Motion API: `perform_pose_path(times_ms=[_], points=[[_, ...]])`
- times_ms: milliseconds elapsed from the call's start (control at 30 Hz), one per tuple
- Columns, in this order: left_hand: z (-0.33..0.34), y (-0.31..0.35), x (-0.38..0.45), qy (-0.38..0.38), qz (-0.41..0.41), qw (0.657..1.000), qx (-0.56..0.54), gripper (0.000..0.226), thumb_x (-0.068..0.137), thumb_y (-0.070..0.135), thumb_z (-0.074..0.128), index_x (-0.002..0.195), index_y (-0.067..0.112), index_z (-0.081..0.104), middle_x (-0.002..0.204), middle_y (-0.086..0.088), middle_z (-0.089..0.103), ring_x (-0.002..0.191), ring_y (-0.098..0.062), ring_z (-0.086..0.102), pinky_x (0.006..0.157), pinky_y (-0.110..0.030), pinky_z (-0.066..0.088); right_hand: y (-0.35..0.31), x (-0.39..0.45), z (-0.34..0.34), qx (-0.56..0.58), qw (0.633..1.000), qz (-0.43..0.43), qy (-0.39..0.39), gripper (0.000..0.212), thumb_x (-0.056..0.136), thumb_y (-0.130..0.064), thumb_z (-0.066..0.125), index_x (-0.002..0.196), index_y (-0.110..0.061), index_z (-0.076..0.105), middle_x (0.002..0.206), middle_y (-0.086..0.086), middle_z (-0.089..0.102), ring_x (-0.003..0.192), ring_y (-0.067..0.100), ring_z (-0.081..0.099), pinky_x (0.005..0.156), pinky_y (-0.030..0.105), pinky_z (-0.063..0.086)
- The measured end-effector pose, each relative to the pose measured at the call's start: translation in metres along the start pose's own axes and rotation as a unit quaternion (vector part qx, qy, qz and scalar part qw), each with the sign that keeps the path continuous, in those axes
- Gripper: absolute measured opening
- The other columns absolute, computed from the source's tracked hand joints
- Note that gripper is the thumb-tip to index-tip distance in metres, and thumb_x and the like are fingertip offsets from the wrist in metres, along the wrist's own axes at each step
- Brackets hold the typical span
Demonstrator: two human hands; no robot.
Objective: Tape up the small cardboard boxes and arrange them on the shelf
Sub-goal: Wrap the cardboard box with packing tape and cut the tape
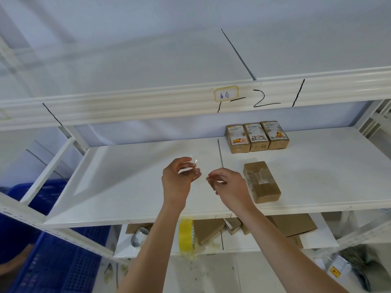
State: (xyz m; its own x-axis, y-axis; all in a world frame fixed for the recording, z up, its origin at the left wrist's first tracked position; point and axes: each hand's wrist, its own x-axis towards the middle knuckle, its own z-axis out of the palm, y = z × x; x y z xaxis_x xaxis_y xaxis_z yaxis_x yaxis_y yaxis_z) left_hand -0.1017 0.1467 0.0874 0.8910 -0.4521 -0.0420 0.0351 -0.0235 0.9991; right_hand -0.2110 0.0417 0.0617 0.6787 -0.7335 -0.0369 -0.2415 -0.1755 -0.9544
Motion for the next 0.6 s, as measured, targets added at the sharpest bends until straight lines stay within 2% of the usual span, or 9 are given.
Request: perform_pose_path(times_ms=[100,200,300,367,433,533,600], points=[[0.002,0.007,0.000,-0.012,0.065,0.995,0.072,0.031,0.083,-0.010,0.075,0.103,0.014,0.071,0.085,0.000,0.074,0.077,-0.014,0.074,0.075,-0.025,0.061,-0.003,0.001,0.001,0.089,0.994,0.059,-0.008,0.009,0.090,-0.013,0.074,0.091,-0.021,0.077,0.085,-0.005,0.077,0.074,0.010,0.071,0.069,0.033,0.063],[0.005,0.015,-0.005,-0.011,0.129,0.981,0.142,0.026,0.087,-0.005,0.073,0.105,0.014,0.070,0.089,0.003,0.074,0.079,-0.005,0.072,0.071,-0.010,0.054,-0.009,0.001,-0.002,0.197,0.970,0.141,-0.006,0.007,0.089,-0.012,0.076,0.093,-0.018,0.077,0.087,0.008,0.078,0.069,0.023,0.073,0.067,0.038,0.064],[0.003,0.023,-0.010,0.021,0.153,0.978,0.143,0.024,0.089,0.000,0.074,0.106,0.016,0.070,0.091,0.005,0.075,0.081,-0.005,0.072,0.075,-0.012,0.054,-0.011,0.002,-0.010,0.208,0.966,0.154,0.020,0.012,0.091,-0.009,0.073,0.096,-0.020,0.076,0.089,0.007,0.076,0.069,0.023,0.073,0.068,0.036,0.065],[0.000,0.028,-0.012,0.028,0.151,0.981,0.122,0.026,0.088,0.001,0.075,0.106,0.018,0.069,0.092,0.009,0.075,0.083,-0.007,0.073,0.077,-0.015,0.056,-0.014,-0.003,-0.015,0.174,0.978,0.106,0.040,0.017,0.094,-0.010,0.068,0.095,-0.025,0.076,0.090,-0.002,0.076,0.075,0.017,0.074,0.067,0.027,0.062],[-0.002,0.032,-0.015,0.028,0.143,0.985,0.097,0.027,0.087,0.001,0.076,0.106,0.019,0.069,0.093,0.010,0.075,0.084,-0.009,0.074,0.077,-0.015,0.056,-0.021,-0.012,-0.016,0.096,0.993,0.023,0.070,0.020,0.096,-0.015,0.066,0.096,-0.032,0.076,0.089,-0.015,0.074,0.079,0.008,0.072,0.067,0.016,0.056],[-0.002,0.034,-0.019,0.029,0.141,0.986,0.086,0.028,0.086,0.004,0.078,0.108,0.020,0.069,0.094,0.010,0.075,0.086,-0.008,0.074,0.079,-0.013,0.055,-0.035,-0.023,-0.013,0.036,0.991,-0.080,0.105,0.016,0.097,-0.019,0.067,0.105,-0.031,0.075,0.089,-0.017,0.072,0.074,-0.001,0.066,0.062,0.007,0.046],[0.001,0.034,-0.022,0.024,0.145,0.985,0.095,0.029,0.086,0.003,0.077,0.108,0.020,0.069,0.094,0.010,0.075,0.086,-0.005,0.073,0.078,-0.012,0.054,-0.043,-0.025,-0.009,-0.008,0.986,-0.117,0.115,0.013,0.097,-0.021,0.067,0.106,-0.025,0.076,0.092,-0.017,0.070,0.079,-0.004,0.063,0.065,0.003,0.043]])
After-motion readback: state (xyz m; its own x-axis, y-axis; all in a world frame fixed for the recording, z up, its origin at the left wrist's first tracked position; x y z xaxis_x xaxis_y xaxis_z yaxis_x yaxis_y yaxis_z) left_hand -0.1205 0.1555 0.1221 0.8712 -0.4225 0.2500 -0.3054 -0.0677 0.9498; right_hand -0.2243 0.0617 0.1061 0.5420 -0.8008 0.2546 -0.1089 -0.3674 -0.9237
